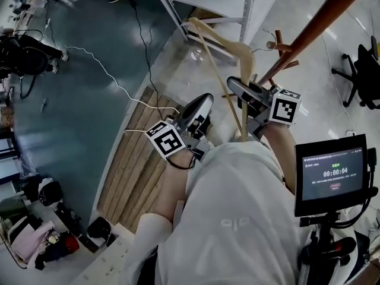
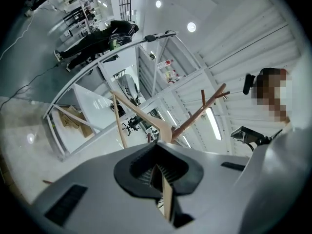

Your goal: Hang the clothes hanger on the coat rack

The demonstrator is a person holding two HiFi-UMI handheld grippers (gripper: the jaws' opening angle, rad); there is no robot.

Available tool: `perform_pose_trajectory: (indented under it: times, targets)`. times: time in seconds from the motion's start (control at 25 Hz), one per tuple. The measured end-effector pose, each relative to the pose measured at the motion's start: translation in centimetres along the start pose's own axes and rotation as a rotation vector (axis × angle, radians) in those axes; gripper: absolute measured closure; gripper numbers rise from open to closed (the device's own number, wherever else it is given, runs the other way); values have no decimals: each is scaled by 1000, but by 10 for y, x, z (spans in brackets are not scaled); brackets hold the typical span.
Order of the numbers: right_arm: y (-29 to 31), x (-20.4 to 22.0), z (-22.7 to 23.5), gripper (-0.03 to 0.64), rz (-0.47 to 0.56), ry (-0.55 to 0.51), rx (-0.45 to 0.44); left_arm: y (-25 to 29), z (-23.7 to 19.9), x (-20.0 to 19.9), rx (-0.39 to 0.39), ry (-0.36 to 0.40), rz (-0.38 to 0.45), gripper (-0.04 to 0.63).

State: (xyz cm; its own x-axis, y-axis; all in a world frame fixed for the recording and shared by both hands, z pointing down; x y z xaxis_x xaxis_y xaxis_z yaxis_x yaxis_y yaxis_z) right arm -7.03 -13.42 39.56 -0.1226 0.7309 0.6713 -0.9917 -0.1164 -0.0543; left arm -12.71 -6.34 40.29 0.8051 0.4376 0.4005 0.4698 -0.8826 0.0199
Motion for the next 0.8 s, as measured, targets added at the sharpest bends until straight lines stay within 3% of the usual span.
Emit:
perform_pose_trajectory:
  times: [0.8]
  targets:
    - [-22, 25, 21, 603, -50, 44, 85, 15, -14, 25, 14, -73, -58, 589]
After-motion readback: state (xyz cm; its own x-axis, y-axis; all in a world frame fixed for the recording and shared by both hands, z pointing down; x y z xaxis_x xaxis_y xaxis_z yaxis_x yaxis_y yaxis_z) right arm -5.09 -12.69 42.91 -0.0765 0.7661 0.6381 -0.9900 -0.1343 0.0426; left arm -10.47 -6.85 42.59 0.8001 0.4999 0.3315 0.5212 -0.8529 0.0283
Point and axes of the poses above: the fingertips, and each gripper's own axes: y forward along the fingers, z to its right, x out of its underside, the point moved 1 cm from there along -y, backward along the fingers, and after that the axes turned 9 degrees about -y, right-handed, at the moved point
